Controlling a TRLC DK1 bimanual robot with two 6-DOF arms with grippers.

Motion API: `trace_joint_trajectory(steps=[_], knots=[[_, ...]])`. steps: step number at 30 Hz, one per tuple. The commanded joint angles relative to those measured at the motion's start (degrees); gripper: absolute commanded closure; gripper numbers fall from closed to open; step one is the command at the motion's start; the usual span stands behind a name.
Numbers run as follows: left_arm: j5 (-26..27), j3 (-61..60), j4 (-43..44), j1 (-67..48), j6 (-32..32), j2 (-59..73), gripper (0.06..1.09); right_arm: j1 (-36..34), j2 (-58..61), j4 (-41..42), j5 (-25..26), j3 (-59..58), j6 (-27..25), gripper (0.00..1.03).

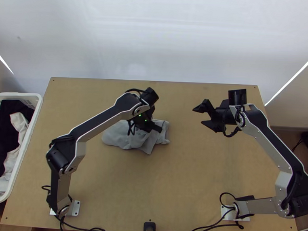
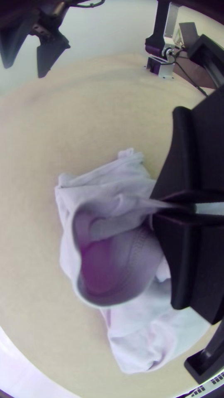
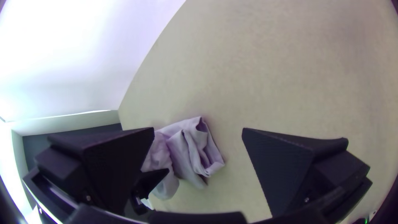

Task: Fold the t-shirt

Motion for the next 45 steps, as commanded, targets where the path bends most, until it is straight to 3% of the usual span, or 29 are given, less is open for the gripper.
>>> trace_joint_trajectory(steps=[1,3,4,5,6,7,10,16,22,28,33,37,45], knots=[[-0.5,6.6,1.4,-1.0,-1.3,5.1,1.05,-0.1,-1.9,0.1,0.0,-1.2,0.2,0.04],[-1.0,8.0,2.1,-1.2,-1.6,5.8,1.05,-0.1,-2.3,0.0,0.0,-1.8,0.2,0.04],[-1.0,8.5,2.9,-1.4,-1.5,6.0,0.99,0.1,-2.5,0.0,0.0,-2.0,0.2,0.04],[-1.0,9.4,3.2,-1.7,-1.2,6.0,0.72,0.2,-2.7,0.0,0.0,-2.2,0.2,0.04],[-0.6,10.6,2.9,-2.6,0.1,5.7,0.25,0.3,-3.1,0.0,0.0,-2.6,0.2,0.04],[0.3,11.2,2.4,-3.2,0.6,5.1,0.08,0.6,-3.5,0.1,0.0,-2.9,0.1,0.04],[3.6,16.7,-2.6,-3.8,0.9,3.4,0.10,1.6,-4.2,0.8,0.1,-4.3,-0.2,0.04],[9.6,17.7,2.1,-1.0,-2.8,-6.8,0.10,5.7,-3.8,3.2,0.1,-7.5,-0.4,0.04],[9.7,15.9,-0.6,8.1,-2.6,-11.1,0.10,14.0,1.8,6.5,0.0,-8.0,-1.2,0.04],[10.4,11.5,-1.0,14.8,-1.7,-16.3,0.10,19.5,9.2,7.0,0.1,-1.3,-2.2,0.04],[10.4,9.5,-1.0,17.3,-1.4,-18.6,0.10,25.3,11.1,3.0,0.0,5.4,-1.9,0.04],[10.4,7.9,-1.1,18.3,-1.4,-19.1,0.10,27.0,15.6,-4.3,-3.1,12.7,-0.9,0.04],[10.4,7.7,-0.8,20.7,-1.4,-19.9,0.10,25.9,26.6,-4.1,-3.0,22.3,-1.6,0.04]])
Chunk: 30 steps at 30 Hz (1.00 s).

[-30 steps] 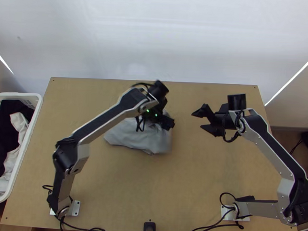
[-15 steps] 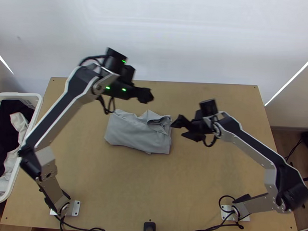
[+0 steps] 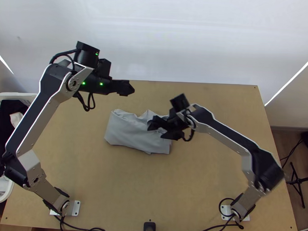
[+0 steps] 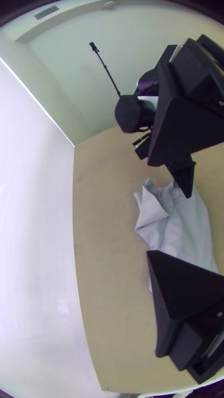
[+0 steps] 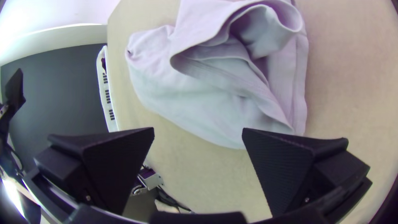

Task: Fold the t-shirt

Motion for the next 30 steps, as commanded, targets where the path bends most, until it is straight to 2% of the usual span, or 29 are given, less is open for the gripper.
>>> trace_joint_trajectory(steps=[1,4,7,12,19,24,28,30], knots=[[0.0,-0.7,0.2,2.8,0.1,-1.3,0.10,-0.5,9.3,-1.2,-0.4,9.0,-1.8,0.04],[0.0,-0.8,-0.1,4.6,0.2,-2.0,0.10,-1.9,11.5,0.9,1.4,9.8,-3.5,0.04],[0.0,-1.3,-0.1,6.1,0.4,-2.7,0.10,-2.8,11.2,5.6,8.0,8.7,-7.2,0.04],[0.0,-3.1,-0.1,7.1,1.3,-3.8,0.10,-4.0,6.3,14.1,16.4,4.4,-8.6,0.04],[0.0,-4.4,0.5,7.0,1.3,-3.7,0.10,-4.8,-1.6,14.5,23.8,-1.3,-10.3,0.04],[0.1,-4.3,1.2,6.7,1.3,-3.5,0.10,-6.2,-5.4,13.9,23.1,-8.2,-10.0,0.04],[0.0,-4.4,1.3,6.7,1.3,-3.5,0.10,-8.0,-6.4,13.9,15.4,-14.1,-8.6,0.04],[0.0,-4.7,1.3,6.7,1.3,-3.6,0.10,-8.9,-5.6,13.9,9.3,-15.9,-6.4,0.04]])
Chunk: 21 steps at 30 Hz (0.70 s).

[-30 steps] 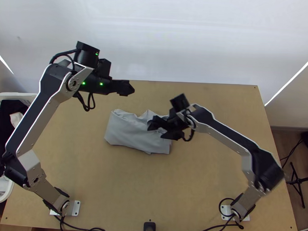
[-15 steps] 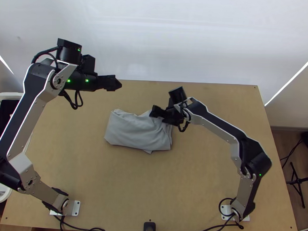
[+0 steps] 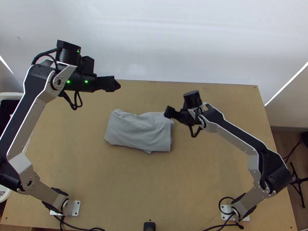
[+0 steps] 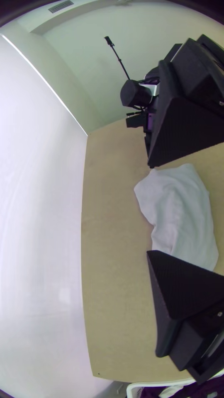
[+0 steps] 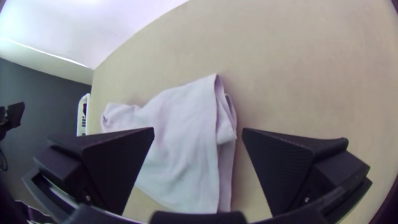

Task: Fold the t-shirt

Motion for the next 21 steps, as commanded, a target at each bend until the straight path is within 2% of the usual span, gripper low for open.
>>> trace_joint_trajectory(steps=[1,7,21], knots=[[0.0,-0.5,0.2,0.0,-0.1,0.0,0.10,-2.5,-0.9,0.1,-11.0,-7.9,3.4,0.04],[0.0,-0.4,0.2,-0.4,-0.4,-0.2,0.10,-4.9,4.0,2.4,-22.3,-6.6,6.1,0.04],[0.0,0.2,1.3,-0.8,-1.6,-0.7,0.10,-3.6,10.8,7.3,-24.2,-2.4,7.8,0.05]])
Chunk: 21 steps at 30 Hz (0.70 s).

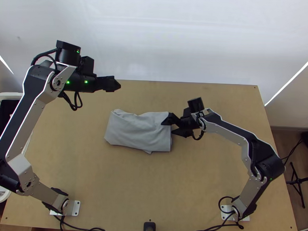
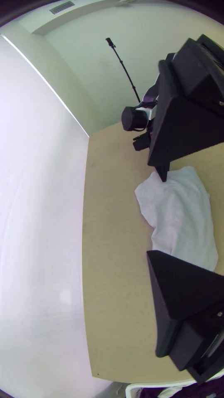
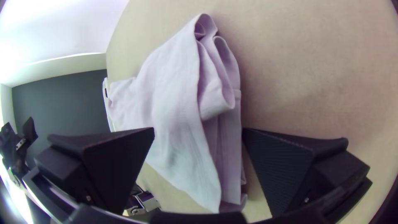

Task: Fold the t-shirt

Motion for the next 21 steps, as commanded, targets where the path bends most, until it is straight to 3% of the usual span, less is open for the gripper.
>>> trace_joint_trajectory(steps=[1,13,15,16,19,20,21], knots=[[0.0,0.5,1.2,-0.3,-0.8,0.0,0.10,1.4,3.7,1.2,-1.2,2.6,0.5,0.05],[0.0,1.1,1.4,-0.3,-1.2,0.4,0.10,6.4,7.6,1.3,-1.7,6.8,0.7,0.08],[0.0,1.1,1.4,0.0,-1.2,0.3,0.10,6.4,7.5,1.2,-1.7,6.6,0.7,0.20],[0.0,1.1,1.4,0.2,-1.1,0.3,0.10,6.2,7.6,1.1,-1.7,6.5,1.4,0.31],[0.0,1.1,1.4,0.5,-1.0,0.2,0.10,4.3,7.2,1.1,0.7,5.7,4.2,0.91],[0.0,1.1,1.4,0.6,-1.0,0.2,0.10,3.7,6.3,1.4,2.5,4.9,4.3,1.00],[0.0,1.1,1.4,0.8,-0.9,0.2,0.10,3.0,5.3,2.3,2.5,3.7,4.3,1.00]])
